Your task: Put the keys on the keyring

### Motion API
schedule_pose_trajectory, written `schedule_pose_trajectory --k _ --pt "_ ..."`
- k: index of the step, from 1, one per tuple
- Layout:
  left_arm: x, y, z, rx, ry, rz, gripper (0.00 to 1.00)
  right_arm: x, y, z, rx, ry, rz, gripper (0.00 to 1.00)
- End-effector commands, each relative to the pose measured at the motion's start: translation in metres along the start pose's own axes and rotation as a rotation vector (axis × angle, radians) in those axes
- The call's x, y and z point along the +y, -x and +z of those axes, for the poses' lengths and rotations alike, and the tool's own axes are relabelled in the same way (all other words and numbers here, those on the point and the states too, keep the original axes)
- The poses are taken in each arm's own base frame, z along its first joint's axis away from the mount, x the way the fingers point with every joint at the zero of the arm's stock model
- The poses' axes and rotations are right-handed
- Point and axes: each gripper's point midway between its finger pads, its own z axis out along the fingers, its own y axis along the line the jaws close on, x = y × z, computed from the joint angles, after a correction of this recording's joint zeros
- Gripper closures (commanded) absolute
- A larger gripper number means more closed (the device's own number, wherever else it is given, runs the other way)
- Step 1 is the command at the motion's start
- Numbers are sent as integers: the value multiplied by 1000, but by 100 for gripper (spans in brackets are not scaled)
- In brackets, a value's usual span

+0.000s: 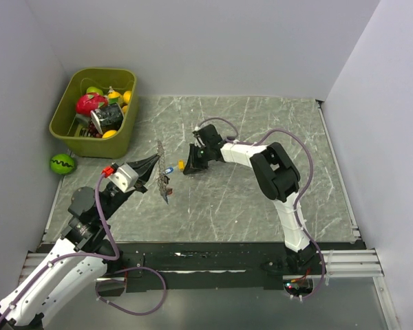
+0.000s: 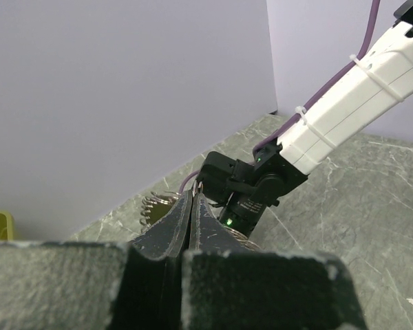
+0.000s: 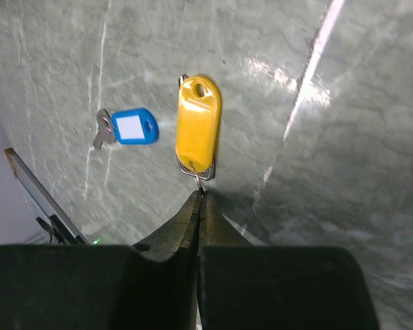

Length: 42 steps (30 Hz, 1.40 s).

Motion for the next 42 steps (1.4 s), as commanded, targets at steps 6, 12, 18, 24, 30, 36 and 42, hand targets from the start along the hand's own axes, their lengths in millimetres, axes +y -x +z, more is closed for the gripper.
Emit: schedule_pose_trajectory --k 6,12,18,24,30,36,42 --pt "4 23 2 -74 7 7 99 26 22 -28 -90 65 -79 63" --pt "2 23 2 -80 -2 3 99 12 22 -22 -84 44 -62 53" --pt "1 23 3 -78 -6 4 99 12 21 -15 -68 68 -51 54" --pt "1 21 4 -73 -5 2 99 17 22 -12 -69 60 -57 55" --pt "2 20 4 -72 -2 0 99 23 20 -2 -54 15 -77 60" --pt "2 19 2 -72 -1 0 99 16 20 1 -56 -44 -76 66" --pt "2 17 2 -69 0 -1 99 9 17 5 -31 -111 -93 68"
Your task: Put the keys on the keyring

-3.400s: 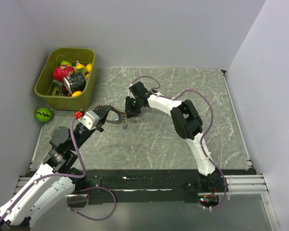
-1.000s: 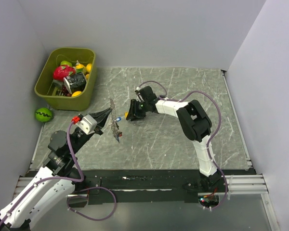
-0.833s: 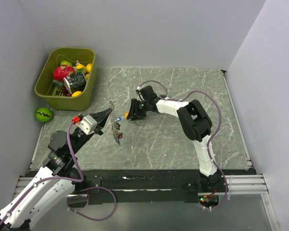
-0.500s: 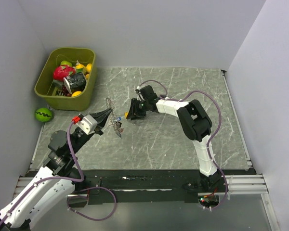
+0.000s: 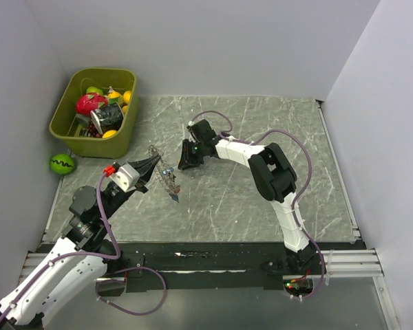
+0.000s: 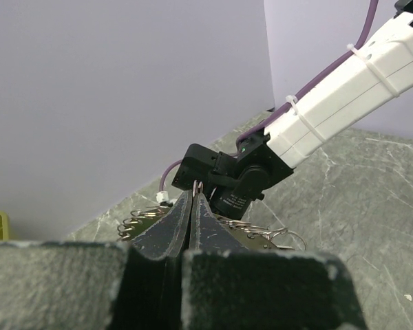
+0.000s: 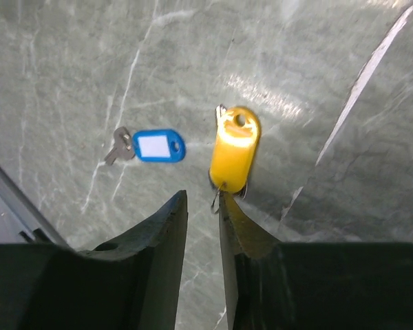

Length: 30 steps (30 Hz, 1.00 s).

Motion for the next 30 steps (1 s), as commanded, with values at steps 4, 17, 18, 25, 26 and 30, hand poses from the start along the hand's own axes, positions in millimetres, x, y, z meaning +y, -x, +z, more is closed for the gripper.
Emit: schedule_pose_trajectory --k 4,17,18,25,26,30 --pt "3 19 0 -73 10 2 99 -11 -5 8 29 -94 -41 78" --pt "1 14 2 -53 -5 -3 99 0 22 -50 -100 -101 -140 100" --pt "0 13 3 -50 -5 -5 99 2 25 -57 -111 -96 -156 100" --pt "-6 -6 12 3 -43 -15 99 11 37 -120 -217 -92 -346 100" --pt "-7 -7 14 -1 -49 -13 99 15 43 -136 -255 -102 -402 100" --pt "-14 -22 21 28 -84 -12 99 11 47 -168 -318 -171 -503 100"
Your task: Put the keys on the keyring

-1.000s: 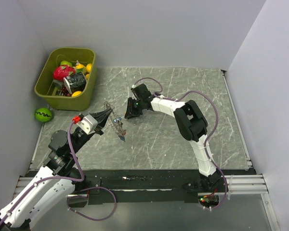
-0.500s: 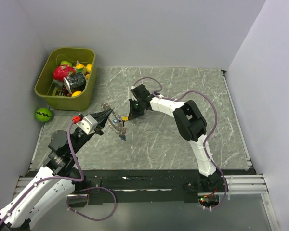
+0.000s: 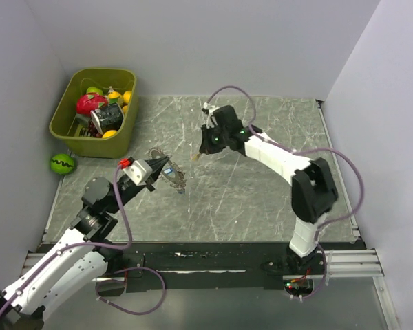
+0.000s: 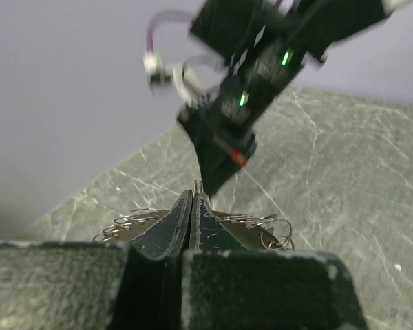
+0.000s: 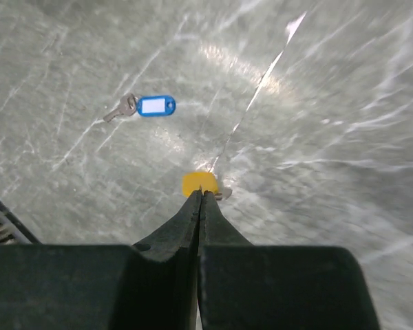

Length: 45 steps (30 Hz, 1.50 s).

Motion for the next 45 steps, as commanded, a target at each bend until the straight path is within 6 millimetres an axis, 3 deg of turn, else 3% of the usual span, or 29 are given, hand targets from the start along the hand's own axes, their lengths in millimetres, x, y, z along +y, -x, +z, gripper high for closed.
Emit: schedule_pose_trajectory --k 1,3,4,5,7,9,13,14,17,22,36,45 --pt "-5 4 12 -39 -42 10 99 -10 19 -39 -106 -78 -192 100" --pt "-9 1 16 -32 -71 17 99 -4 29 -58 -169 -63 -264 100" --pt "-10 -6 20 -11 -85 22 99 -6 22 -60 -169 -56 -281 100" --pt "-11 -8 21 -7 -91 25 99 1 28 -76 -212 -35 -351 100" --pt "-12 -13 24 2 -97 26 99 7 20 -84 -231 11 -406 100" --pt "-14 -15 26 0 -106 27 99 19 21 -103 -270 53 -486 100" --pt "-24 -17 26 -10 -167 55 99 41 3 -131 -328 185 -588 100" --pt "-28 -17 26 -17 -195 61 99 53 7 -149 -379 227 -616 100" --pt "-46 -13 22 -52 -299 81 99 72 -2 -173 -405 341 -672 100" --pt "-66 -2 14 -124 -410 103 99 93 -3 -204 -455 459 -721 100" --pt "-69 15 12 -162 -435 97 99 115 0 -220 -457 595 -748 100" --pt "-62 15 20 -124 -400 44 99 130 -3 -212 -423 640 -770 100"
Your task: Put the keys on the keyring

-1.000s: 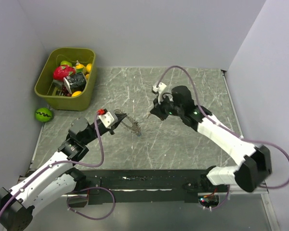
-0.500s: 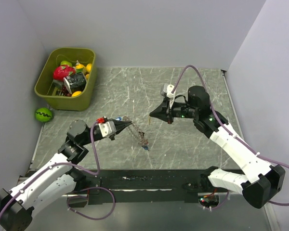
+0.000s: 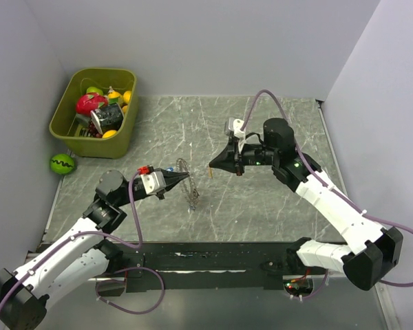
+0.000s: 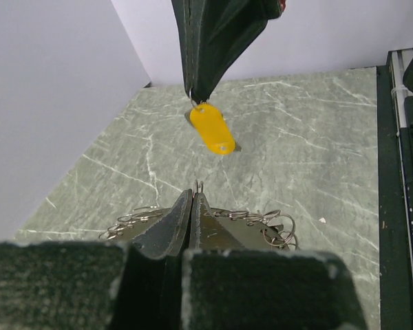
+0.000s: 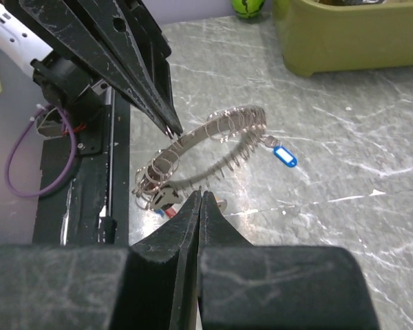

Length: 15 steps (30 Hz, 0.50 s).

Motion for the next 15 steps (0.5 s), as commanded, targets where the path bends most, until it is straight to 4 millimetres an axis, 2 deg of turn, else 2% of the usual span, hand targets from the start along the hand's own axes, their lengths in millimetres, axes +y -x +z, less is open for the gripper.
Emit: schedule_pose_trajectory --k 1,13,15 --pt "13 38 6 -94 27 26 99 7 23 10 -25 43 -71 100" --pt "15 30 12 -78 23 2 99 21 14 37 48 94 -85 100" --pt "16 30 12 -77 29 -1 99 19 8 42 65 89 -75 100"
